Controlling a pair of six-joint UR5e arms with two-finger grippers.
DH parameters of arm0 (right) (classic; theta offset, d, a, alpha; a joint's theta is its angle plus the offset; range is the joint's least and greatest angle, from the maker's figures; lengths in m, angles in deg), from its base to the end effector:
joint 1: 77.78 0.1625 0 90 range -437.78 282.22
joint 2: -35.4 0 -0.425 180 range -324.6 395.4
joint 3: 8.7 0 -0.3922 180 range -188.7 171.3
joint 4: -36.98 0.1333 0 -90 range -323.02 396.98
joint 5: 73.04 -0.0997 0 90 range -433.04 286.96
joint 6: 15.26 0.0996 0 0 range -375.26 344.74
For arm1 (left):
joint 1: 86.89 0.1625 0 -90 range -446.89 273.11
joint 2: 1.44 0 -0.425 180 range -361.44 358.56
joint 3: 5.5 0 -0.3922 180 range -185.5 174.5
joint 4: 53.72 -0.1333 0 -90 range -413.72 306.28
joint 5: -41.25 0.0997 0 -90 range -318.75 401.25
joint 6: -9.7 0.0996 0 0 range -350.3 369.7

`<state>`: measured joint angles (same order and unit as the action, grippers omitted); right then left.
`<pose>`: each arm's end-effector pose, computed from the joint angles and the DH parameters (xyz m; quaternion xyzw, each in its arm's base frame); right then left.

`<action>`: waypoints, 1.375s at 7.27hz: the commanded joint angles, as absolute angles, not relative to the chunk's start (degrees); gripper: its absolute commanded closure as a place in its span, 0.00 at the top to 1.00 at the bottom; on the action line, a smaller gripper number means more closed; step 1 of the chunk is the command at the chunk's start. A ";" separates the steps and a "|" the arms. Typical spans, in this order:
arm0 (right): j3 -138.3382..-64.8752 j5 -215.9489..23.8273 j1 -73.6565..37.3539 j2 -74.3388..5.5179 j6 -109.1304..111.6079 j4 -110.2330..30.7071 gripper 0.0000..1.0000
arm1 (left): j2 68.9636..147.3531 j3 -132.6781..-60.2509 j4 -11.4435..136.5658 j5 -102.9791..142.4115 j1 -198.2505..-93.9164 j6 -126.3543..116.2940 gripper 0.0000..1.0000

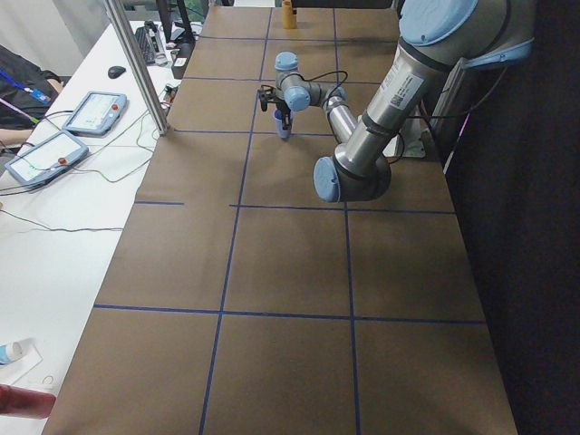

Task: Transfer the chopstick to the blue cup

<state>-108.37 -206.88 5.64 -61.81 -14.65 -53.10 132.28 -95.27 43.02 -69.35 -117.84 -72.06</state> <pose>0.0133 -0.4456 0.6349 -0.0042 -0.3737 -0.0560 0.9258 0.5616 -0.4513 0.1827 -0.0125 0.4477 -0.1010 0.8884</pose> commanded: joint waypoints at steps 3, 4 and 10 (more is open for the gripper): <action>-108.28 -206.81 5.71 -61.81 -14.65 -53.10 1.00 | 132.25 -95.58 42.96 -69.05 -117.04 -71.95 0.99; -108.63 -206.81 5.71 -61.46 -14.73 -53.02 1.00 | 131.81 -97.41 42.00 -69.49 -117.47 -71.08 1.00; -109.51 -210.23 5.63 -61.28 -6.06 -42.59 1.00 | 106.03 -116.33 27.05 -86.27 -142.90 -17.24 1.00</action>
